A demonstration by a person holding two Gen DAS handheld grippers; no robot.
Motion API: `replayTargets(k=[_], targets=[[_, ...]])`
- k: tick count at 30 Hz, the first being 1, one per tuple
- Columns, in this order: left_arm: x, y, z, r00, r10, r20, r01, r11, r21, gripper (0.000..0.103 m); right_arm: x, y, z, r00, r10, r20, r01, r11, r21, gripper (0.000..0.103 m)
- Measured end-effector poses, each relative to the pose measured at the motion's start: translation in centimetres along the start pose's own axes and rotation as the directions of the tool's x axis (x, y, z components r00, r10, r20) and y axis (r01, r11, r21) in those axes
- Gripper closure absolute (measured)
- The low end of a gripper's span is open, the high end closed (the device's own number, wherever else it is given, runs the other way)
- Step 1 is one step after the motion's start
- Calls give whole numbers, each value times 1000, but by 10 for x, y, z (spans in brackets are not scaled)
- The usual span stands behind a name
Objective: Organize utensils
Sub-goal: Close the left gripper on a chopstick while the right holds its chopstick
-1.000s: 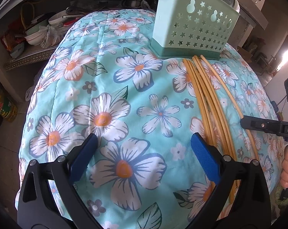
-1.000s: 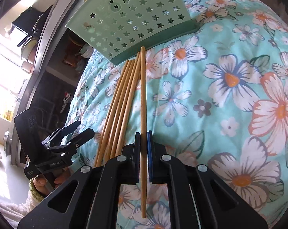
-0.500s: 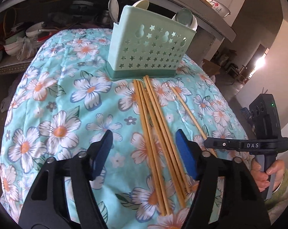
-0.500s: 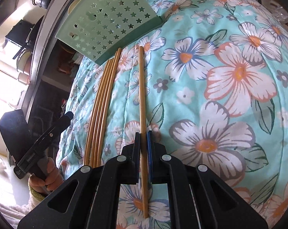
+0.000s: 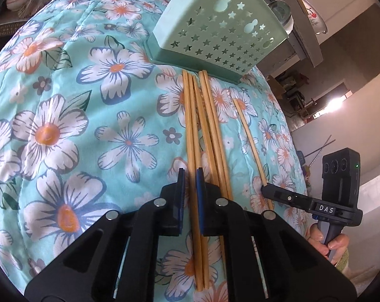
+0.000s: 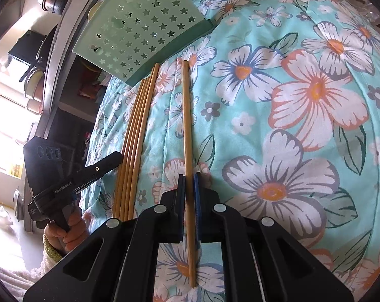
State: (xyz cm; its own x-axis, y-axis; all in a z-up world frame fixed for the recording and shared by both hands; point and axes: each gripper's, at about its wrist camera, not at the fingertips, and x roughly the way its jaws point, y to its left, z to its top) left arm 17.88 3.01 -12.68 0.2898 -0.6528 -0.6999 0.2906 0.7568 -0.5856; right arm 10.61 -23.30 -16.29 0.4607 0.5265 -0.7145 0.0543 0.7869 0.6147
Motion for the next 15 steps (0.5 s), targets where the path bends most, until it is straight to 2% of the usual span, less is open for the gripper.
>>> replayTargets(k=[7, 15], targets=[[-11, 5, -4, 998, -47, 32, 49, 996, -75, 99, 0, -1, 1, 1000, 5, 0, -5, 1000, 5, 96], [-48, 6, -22, 994, -7, 106, 19, 993, -113, 99, 0, -2, 0, 1000, 7, 0, -7, 1000, 6, 96]])
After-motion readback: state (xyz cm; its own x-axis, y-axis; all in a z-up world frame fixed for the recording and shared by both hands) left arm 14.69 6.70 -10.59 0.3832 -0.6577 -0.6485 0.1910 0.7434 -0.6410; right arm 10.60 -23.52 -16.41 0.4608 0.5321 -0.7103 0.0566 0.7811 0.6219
